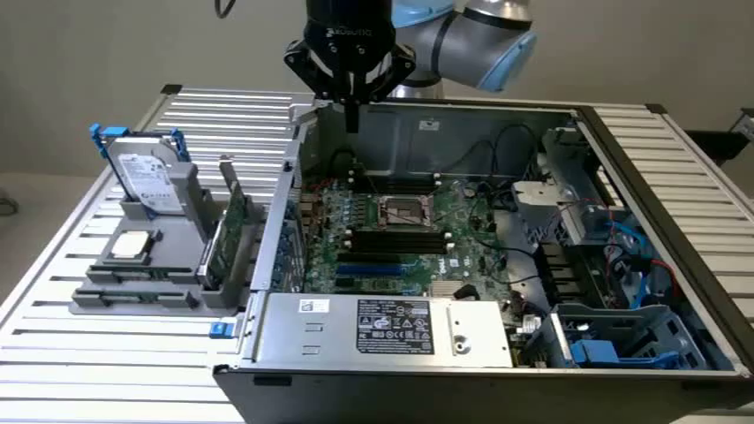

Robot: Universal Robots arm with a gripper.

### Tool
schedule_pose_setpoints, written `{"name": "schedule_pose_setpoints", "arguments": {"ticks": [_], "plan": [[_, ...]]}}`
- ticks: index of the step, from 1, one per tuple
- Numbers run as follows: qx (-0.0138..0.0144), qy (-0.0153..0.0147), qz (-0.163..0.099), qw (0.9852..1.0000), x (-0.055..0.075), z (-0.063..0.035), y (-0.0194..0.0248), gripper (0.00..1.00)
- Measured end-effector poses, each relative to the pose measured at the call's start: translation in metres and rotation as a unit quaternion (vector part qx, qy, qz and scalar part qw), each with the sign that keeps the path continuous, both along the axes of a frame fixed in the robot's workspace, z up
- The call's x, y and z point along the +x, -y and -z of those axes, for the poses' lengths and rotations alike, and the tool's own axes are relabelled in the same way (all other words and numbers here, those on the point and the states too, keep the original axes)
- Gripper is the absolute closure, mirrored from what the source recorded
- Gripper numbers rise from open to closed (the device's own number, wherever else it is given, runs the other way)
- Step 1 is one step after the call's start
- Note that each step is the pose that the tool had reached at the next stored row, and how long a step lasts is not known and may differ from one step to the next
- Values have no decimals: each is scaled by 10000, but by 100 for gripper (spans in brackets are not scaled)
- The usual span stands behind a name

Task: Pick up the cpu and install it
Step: 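Reach for the cpu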

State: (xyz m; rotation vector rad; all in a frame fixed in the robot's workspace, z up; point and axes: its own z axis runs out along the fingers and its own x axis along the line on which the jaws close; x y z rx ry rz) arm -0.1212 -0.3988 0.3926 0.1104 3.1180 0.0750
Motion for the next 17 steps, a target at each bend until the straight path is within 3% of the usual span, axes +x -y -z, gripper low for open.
{"name": "schedule_pose_setpoints", "arguments": {"ticks": [7,8,17], "plan": [[0,-8,0,10000,-19,0,0,89],[0,-21,0,10000,-57,1,-3,89],[0,-41,0,10000,-465,10,-19,89]]}}
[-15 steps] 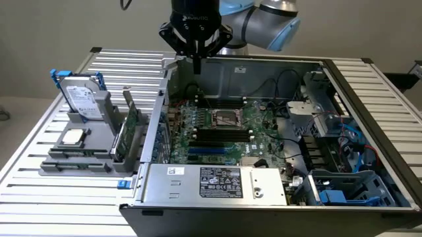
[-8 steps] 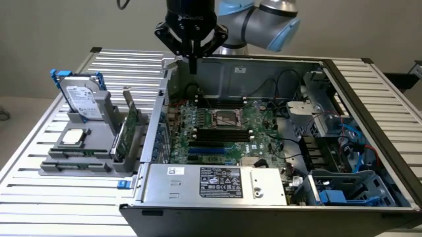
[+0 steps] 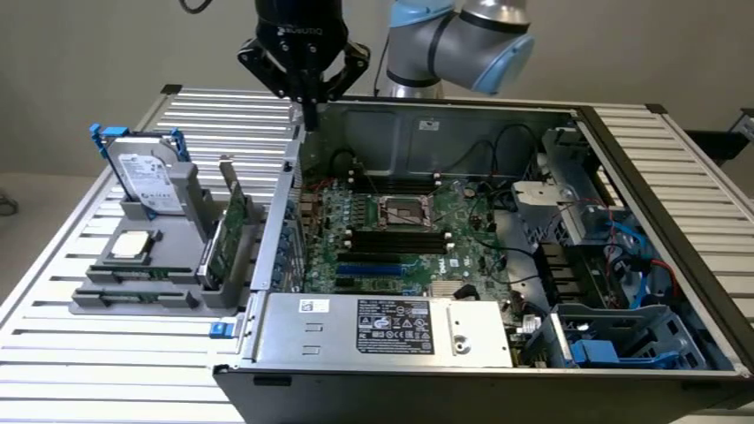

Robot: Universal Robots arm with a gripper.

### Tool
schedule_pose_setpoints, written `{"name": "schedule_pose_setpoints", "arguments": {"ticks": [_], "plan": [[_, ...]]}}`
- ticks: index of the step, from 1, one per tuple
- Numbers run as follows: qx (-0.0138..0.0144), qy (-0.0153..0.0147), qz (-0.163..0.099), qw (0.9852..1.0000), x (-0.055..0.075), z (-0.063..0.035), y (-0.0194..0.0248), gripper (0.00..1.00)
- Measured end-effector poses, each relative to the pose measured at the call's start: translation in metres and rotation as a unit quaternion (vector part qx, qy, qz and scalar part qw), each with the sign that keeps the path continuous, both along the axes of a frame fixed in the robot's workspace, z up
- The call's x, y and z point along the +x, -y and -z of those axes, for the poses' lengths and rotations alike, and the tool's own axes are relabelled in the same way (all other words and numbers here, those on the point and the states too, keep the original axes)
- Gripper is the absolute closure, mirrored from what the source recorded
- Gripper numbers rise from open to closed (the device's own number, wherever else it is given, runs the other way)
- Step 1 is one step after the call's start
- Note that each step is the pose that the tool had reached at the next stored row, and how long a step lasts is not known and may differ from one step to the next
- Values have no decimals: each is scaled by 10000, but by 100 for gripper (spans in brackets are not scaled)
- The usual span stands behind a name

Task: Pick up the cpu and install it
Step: 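Reach for the cpu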

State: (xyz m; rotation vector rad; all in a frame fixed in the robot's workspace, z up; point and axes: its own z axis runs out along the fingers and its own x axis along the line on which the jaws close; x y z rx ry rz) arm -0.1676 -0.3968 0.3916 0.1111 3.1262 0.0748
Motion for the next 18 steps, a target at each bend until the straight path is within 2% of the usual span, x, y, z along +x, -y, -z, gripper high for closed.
{"name": "schedule_pose_setpoints", "arguments": {"ticks": [8,18], "plan": [[0,-31,0,10000,-364,20,-44,89],[0,-35,0,10000,-822,70,-69,89]]}}
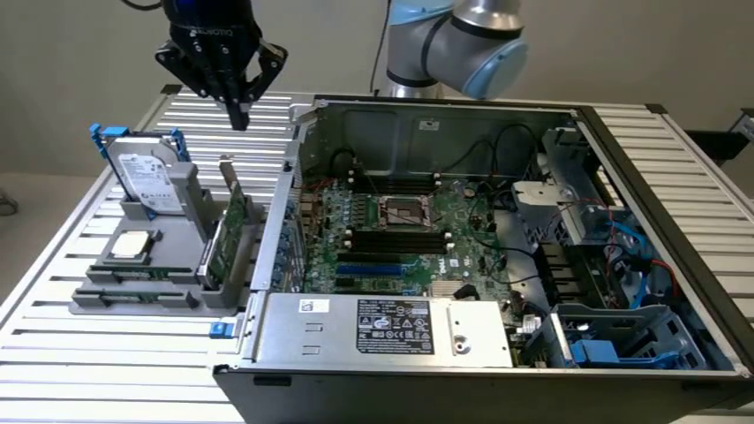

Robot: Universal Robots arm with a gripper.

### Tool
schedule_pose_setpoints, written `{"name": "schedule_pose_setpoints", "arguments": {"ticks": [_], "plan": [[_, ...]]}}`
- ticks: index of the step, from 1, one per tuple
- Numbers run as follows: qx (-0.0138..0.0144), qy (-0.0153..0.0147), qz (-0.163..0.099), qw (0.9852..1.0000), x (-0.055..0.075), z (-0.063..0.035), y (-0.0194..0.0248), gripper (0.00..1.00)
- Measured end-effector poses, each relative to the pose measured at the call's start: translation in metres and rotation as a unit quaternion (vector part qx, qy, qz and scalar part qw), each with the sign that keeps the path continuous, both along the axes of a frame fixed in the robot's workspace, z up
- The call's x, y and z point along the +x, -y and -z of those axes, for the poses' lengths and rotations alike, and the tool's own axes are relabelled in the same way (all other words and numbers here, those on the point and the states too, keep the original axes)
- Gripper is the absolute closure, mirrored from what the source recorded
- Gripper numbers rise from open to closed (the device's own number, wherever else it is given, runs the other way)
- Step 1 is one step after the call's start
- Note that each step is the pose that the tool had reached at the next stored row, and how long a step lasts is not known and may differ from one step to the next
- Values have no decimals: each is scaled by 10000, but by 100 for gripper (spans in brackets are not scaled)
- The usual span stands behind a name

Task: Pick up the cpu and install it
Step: 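Reach for the cpu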

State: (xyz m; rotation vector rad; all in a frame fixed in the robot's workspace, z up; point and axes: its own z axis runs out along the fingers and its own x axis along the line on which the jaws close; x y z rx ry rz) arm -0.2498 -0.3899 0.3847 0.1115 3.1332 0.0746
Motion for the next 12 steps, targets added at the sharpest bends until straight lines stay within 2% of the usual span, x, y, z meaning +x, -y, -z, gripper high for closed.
{"name": "schedule_pose_setpoints", "arguments": {"ticks": [12], "plan": [[0,0,1,10000,-544,77,-27,89]]}}
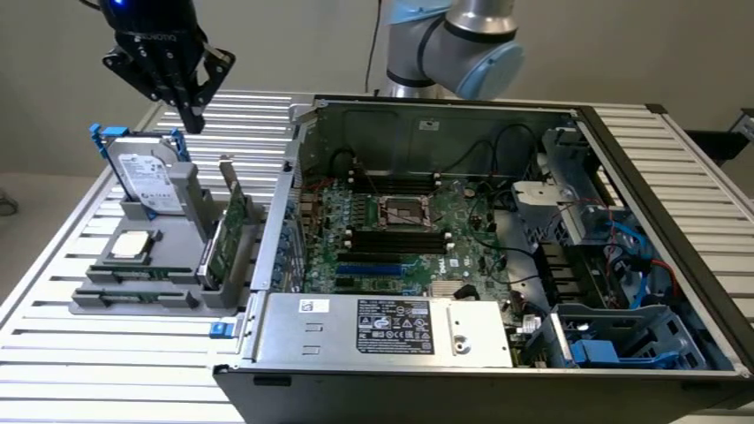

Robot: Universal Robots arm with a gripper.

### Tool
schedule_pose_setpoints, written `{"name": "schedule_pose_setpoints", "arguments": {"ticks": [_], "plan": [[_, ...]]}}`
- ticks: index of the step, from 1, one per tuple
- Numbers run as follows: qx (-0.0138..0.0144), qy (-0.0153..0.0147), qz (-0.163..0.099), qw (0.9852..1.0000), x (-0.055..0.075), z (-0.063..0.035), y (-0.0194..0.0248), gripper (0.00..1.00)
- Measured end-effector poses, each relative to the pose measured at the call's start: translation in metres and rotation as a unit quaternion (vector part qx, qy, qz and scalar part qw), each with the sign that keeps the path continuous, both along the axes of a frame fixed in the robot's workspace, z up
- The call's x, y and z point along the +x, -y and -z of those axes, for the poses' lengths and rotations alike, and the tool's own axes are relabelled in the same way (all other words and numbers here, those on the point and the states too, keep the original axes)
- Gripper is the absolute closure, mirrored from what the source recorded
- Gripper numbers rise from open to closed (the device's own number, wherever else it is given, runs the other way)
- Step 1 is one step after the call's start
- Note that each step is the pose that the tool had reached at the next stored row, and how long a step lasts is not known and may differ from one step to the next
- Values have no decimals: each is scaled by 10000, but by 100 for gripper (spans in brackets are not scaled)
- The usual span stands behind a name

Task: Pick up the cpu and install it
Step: 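Reach for the cpu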

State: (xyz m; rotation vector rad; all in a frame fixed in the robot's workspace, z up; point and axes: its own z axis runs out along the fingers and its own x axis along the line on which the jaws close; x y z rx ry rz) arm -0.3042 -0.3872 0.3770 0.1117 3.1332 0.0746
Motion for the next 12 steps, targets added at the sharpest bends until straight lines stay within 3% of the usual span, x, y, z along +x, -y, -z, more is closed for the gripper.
{"name": "schedule_pose_setpoints", "arguments": {"ticks": [12], "plan": [[0,1,0,10000,-546,80,-25,89]]}}
